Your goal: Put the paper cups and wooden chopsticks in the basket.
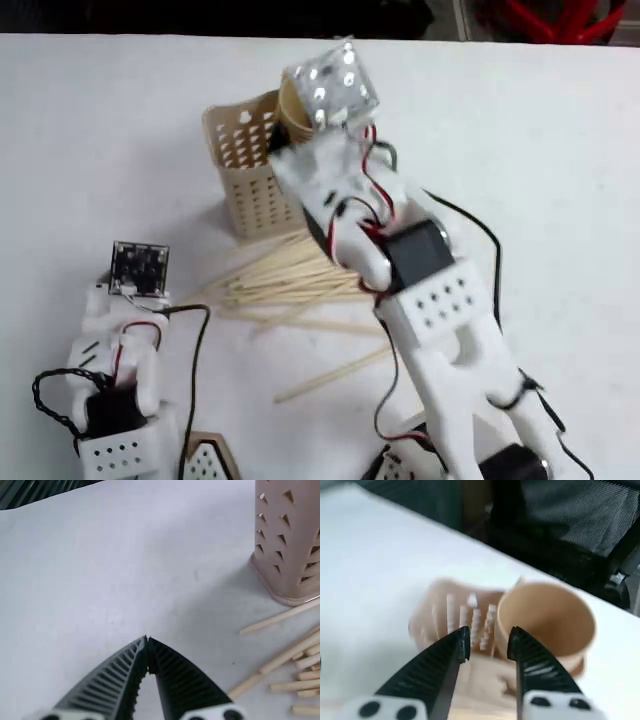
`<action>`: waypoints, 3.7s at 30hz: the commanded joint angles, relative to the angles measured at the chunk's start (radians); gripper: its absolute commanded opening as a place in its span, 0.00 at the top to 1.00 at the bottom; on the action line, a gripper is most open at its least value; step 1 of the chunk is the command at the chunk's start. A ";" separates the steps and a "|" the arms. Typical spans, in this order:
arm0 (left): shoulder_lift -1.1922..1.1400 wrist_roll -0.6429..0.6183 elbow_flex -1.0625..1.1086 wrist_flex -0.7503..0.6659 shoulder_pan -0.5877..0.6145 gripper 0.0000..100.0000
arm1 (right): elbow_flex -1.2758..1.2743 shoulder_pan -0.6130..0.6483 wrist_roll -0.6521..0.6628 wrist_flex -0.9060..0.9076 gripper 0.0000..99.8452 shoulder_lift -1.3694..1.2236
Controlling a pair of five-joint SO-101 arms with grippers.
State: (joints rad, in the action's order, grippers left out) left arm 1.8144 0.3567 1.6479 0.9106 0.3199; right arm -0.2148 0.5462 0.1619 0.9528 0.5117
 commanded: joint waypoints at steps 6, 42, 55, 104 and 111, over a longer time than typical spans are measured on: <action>0.010 0.014 -0.005 -0.005 -0.005 0.98 | 0.041 0.008 0.213 0.420 0.87 0.117; 0.010 0.005 -0.041 -0.003 0.134 0.98 | -0.229 0.208 0.445 0.260 0.74 -0.518; 0.010 0.005 -0.038 -0.003 0.131 0.98 | -0.132 0.124 0.446 0.145 0.74 -0.719; 0.010 0.006 -0.038 -0.005 0.130 0.98 | -0.135 0.133 0.446 0.489 0.98 -0.360; 0.010 0.006 -0.038 -0.005 0.130 0.98 | -0.123 0.133 0.439 0.496 0.98 -0.143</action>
State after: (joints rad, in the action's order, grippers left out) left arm 1.8144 0.3567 1.6479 0.9106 0.4488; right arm -0.3606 0.6782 0.6022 1.4454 0.2509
